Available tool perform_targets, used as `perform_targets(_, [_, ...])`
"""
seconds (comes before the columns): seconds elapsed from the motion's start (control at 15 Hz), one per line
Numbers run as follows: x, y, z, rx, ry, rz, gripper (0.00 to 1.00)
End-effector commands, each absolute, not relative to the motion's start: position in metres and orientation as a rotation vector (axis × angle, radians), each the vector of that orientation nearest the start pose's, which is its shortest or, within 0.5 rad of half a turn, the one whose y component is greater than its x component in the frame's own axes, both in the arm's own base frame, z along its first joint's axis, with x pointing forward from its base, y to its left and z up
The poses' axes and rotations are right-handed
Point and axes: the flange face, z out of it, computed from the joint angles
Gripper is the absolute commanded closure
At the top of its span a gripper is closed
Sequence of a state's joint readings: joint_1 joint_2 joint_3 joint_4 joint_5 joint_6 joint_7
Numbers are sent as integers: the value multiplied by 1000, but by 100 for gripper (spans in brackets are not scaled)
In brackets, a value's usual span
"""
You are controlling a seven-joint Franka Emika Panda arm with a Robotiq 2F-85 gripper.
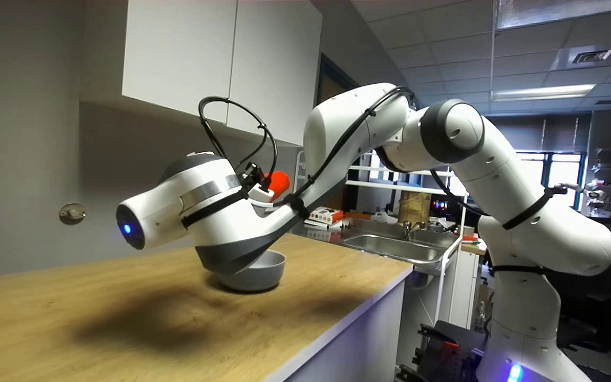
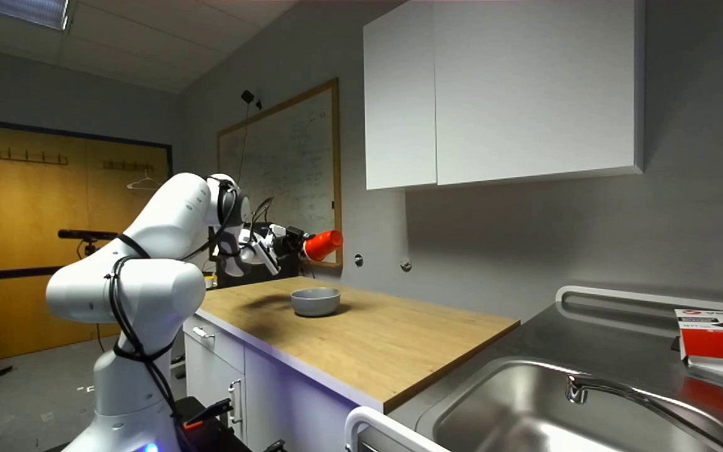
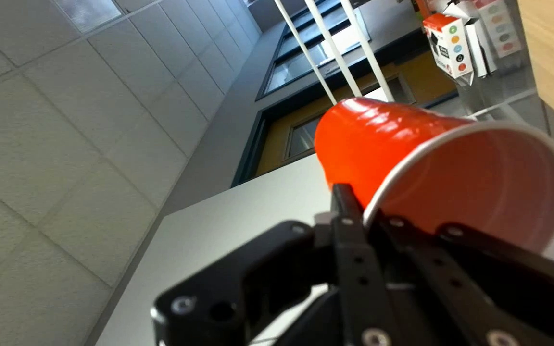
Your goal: Pour the beans from the cup into the bowl
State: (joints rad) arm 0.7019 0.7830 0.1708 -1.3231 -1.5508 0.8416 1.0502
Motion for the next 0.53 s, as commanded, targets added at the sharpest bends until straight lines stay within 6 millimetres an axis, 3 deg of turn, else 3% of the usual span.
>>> perform_targets(0.0, [547,381,368,1288,-303,652,98])
perform_targets(0.47, [544,381,370,1194,-339,669,98])
